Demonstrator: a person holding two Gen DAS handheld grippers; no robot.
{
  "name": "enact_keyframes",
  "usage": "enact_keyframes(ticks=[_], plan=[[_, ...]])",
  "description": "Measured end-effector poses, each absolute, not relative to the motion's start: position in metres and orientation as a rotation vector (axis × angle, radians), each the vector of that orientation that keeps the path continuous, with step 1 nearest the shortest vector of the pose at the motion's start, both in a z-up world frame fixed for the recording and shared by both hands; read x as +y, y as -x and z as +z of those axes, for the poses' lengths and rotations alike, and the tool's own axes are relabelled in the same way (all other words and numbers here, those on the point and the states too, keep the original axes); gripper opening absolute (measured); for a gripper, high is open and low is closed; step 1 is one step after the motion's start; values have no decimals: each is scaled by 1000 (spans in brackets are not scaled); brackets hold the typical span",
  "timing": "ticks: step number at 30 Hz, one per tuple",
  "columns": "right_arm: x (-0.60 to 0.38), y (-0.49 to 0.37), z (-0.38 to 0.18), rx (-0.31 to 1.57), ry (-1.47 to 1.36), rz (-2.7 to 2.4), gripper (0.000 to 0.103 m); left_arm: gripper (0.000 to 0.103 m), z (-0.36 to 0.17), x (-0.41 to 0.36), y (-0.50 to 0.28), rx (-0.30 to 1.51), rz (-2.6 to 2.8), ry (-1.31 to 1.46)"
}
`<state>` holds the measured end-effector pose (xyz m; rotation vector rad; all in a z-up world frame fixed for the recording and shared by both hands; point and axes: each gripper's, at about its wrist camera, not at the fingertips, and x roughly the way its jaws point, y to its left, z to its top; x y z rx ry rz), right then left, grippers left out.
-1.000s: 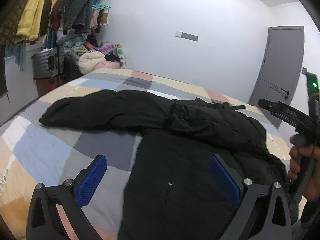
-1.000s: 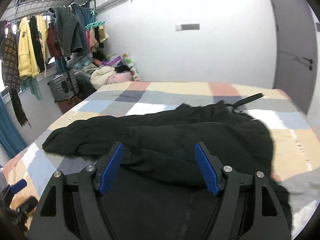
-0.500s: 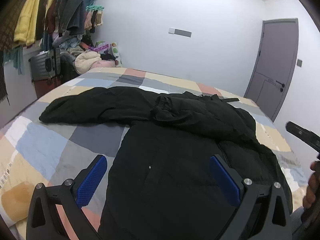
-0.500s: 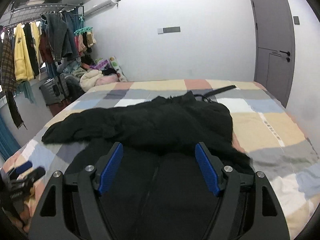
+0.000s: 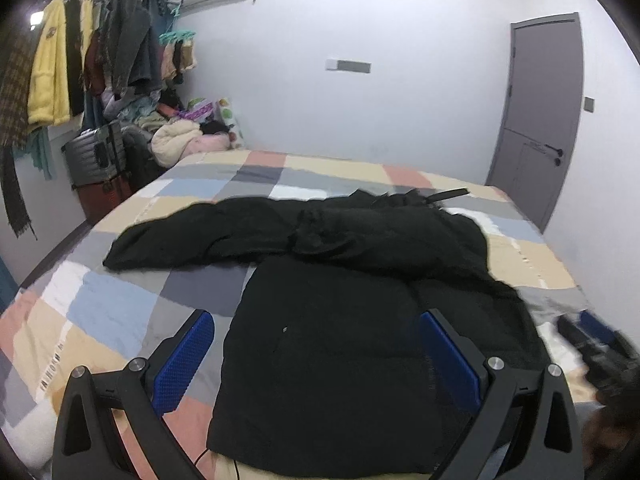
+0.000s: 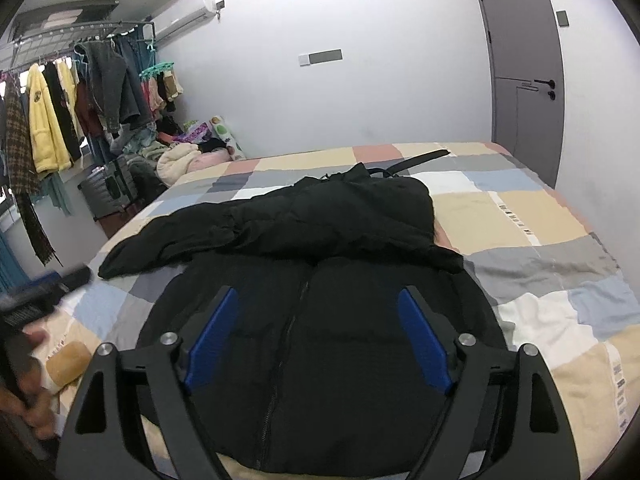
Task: Fold large clothes
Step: 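Reach the left gripper to the other sleeve cuff and grasp it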
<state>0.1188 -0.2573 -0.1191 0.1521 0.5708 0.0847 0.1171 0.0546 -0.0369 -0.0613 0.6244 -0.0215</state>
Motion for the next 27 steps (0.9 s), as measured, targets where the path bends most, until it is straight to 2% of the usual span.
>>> enact_keyframes(ticks=[6,11,18,27], plan=[[-258,-127,-120,602,-213,90,87,103,29,30,-105,679,-130,21],[-247,-137,-121,616,-213,112,88,103,53,9,-106,695,-186,-70],[-233,-152,-127,639,-209,125,89,103,32,14,-142,832,-222,-74],[-228,-175,-139,668,-211,109,91,103,-7,21,-168,906,-235,-155]])
